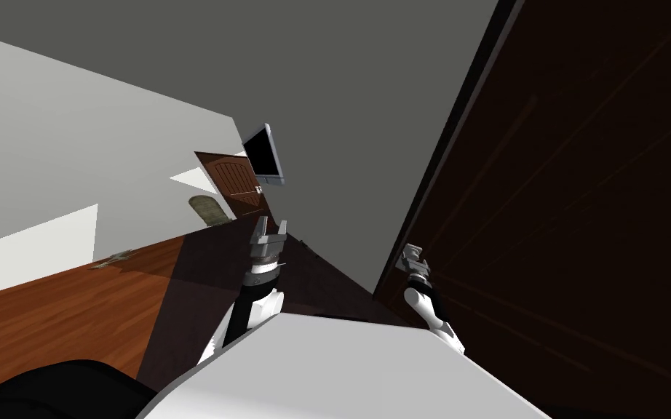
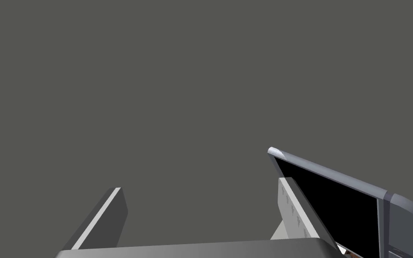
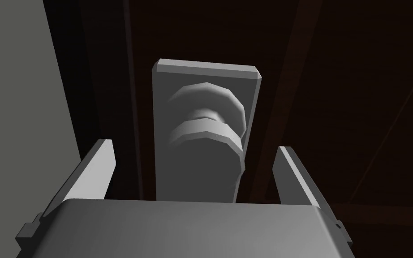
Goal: Pull the door open
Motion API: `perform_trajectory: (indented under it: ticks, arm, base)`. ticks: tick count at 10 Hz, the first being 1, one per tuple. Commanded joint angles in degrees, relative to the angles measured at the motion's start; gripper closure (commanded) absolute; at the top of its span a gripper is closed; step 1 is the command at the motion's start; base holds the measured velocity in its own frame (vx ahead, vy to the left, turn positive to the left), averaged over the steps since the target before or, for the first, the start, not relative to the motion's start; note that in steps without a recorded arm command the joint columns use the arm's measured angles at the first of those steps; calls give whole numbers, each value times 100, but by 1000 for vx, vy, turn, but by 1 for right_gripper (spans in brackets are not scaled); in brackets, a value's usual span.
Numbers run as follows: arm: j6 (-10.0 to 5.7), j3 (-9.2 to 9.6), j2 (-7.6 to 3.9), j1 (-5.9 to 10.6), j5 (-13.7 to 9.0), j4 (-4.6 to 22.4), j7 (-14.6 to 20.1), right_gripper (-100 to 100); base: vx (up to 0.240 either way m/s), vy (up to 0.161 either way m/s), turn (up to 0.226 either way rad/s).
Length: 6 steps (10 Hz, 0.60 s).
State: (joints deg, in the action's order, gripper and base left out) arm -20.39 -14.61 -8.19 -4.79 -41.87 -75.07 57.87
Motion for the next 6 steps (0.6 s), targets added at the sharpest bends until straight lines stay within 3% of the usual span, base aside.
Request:
perform_trajectory:
  ticks: [1, 2, 3, 6]
  arm:
    - [-27, -33, -185, -40, -59, 78, 168, -100]
    - [-34, -6, -124, -24, -33, 71, 102, -100]
    - [-34, -6, -124, -24, -33, 71, 102, 100]
    - [-34, -6, -124, -24, -33, 71, 102, 100]
  base:
    - [162, -28, 66]
    - [66, -18, 12]
    - [-7, 0, -23]
    - [-20, 1, 3]
